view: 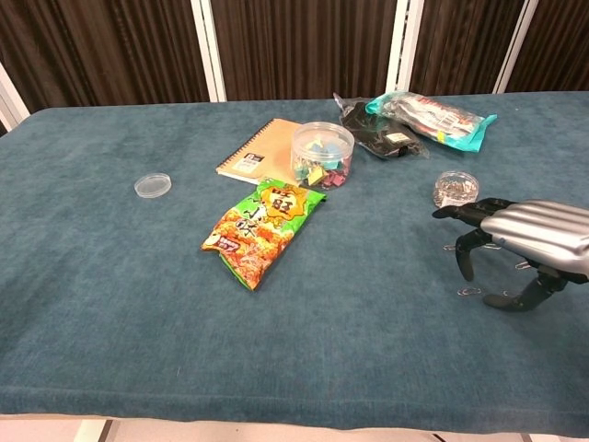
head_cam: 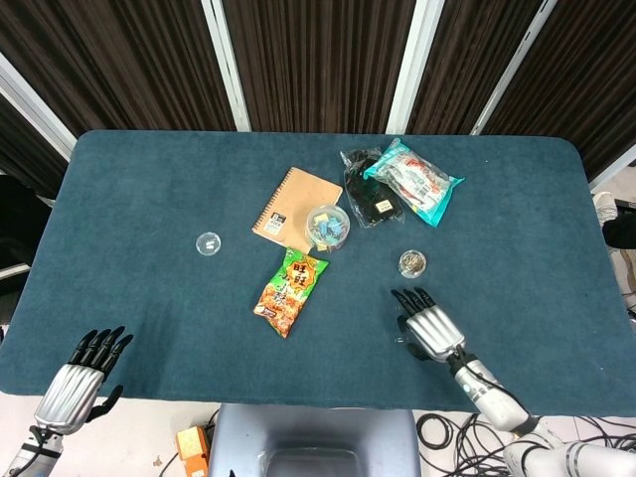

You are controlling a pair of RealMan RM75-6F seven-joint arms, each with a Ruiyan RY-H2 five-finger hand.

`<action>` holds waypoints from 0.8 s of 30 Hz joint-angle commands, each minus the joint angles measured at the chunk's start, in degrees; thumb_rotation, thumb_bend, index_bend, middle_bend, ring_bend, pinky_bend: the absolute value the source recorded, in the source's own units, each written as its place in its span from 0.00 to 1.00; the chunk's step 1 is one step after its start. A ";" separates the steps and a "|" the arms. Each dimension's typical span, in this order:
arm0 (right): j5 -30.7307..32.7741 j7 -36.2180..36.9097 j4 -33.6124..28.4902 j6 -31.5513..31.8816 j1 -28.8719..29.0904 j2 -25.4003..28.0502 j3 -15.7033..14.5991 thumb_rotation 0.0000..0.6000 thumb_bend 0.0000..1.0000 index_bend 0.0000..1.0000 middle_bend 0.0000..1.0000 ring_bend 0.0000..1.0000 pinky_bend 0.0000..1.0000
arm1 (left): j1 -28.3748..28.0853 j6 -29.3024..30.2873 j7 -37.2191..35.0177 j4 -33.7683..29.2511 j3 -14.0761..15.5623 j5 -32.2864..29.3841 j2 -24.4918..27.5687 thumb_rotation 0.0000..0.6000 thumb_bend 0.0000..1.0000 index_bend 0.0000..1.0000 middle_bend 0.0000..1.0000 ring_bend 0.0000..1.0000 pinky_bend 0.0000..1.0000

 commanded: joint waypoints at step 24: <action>0.74 -1.30 0.67 -0.53 0.26 -1.39 -0.16 1.00 0.32 0.62 0.01 0.00 0.00 | 0.01 -0.67 -0.40 0.26 -0.06 -0.13 0.15 1.00 0.38 0.00 0.00 0.00 0.00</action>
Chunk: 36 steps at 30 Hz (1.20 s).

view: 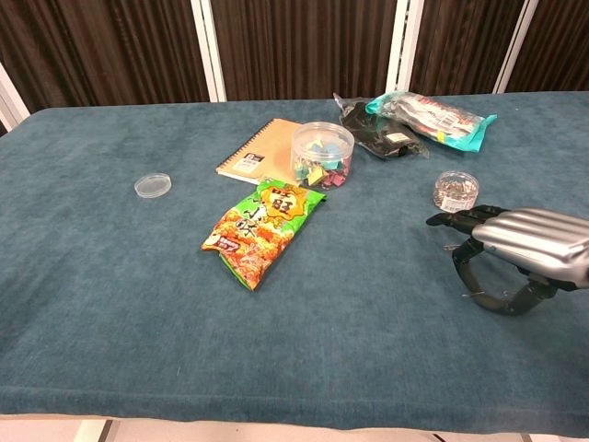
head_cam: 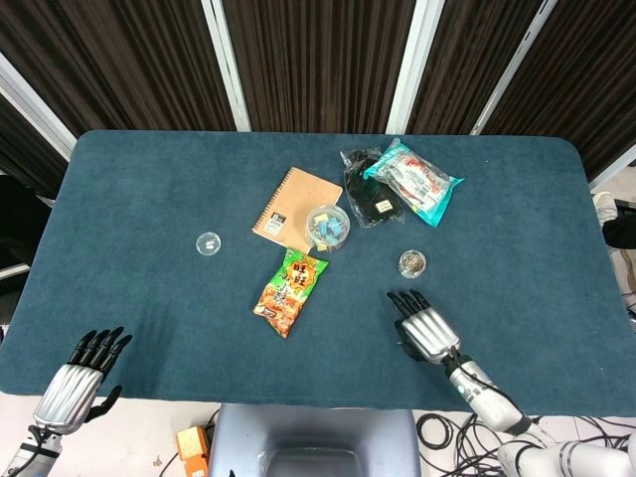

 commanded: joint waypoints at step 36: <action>7.91 0.62 -5.69 2.06 3.51 7.75 10.69 1.00 0.50 0.64 0.03 0.00 0.00 | -0.50 -1.67 1.79 -1.10 -0.51 -0.88 -0.01 1.00 0.38 0.00 0.00 0.00 0.00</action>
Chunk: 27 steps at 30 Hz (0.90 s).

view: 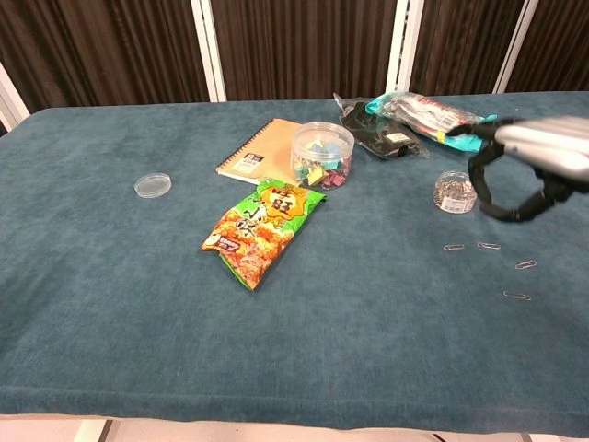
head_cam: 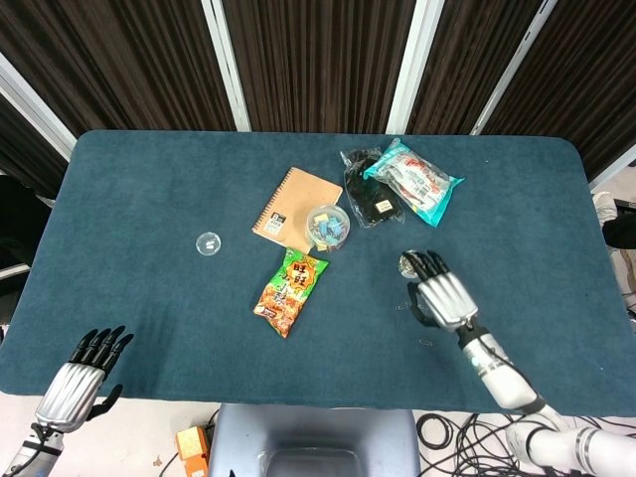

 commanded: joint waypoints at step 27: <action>24.56 -8.41 22.94 -12.84 12.19 -11.69 6.91 1.00 0.50 0.50 0.03 0.00 0.00 | -1.03 -2.55 0.14 -0.75 -0.88 -2.55 0.48 1.00 0.38 0.00 0.00 0.00 0.00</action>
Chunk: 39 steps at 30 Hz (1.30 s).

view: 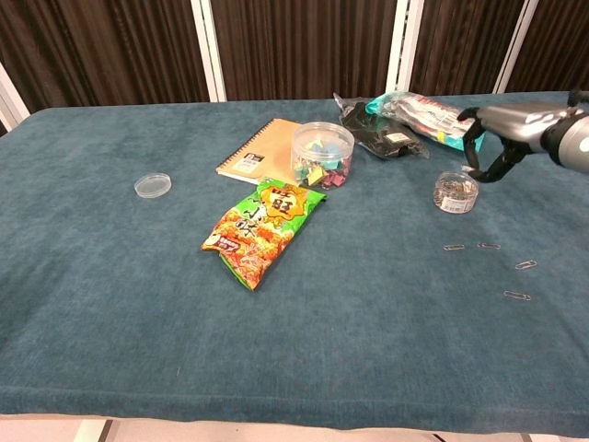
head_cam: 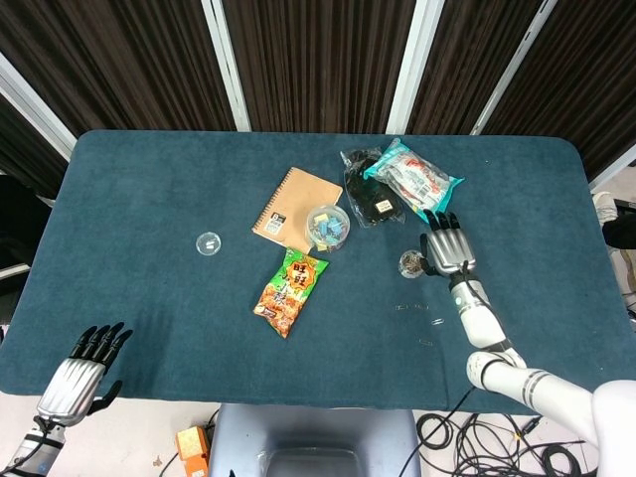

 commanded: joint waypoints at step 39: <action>-27.21 13.88 -26.16 36.76 -27.30 22.12 -18.22 1.00 0.29 0.00 0.00 0.00 0.00 | 1.60 6.06 -1.86 -0.67 -0.40 2.58 0.97 1.00 0.38 0.00 0.00 0.00 0.00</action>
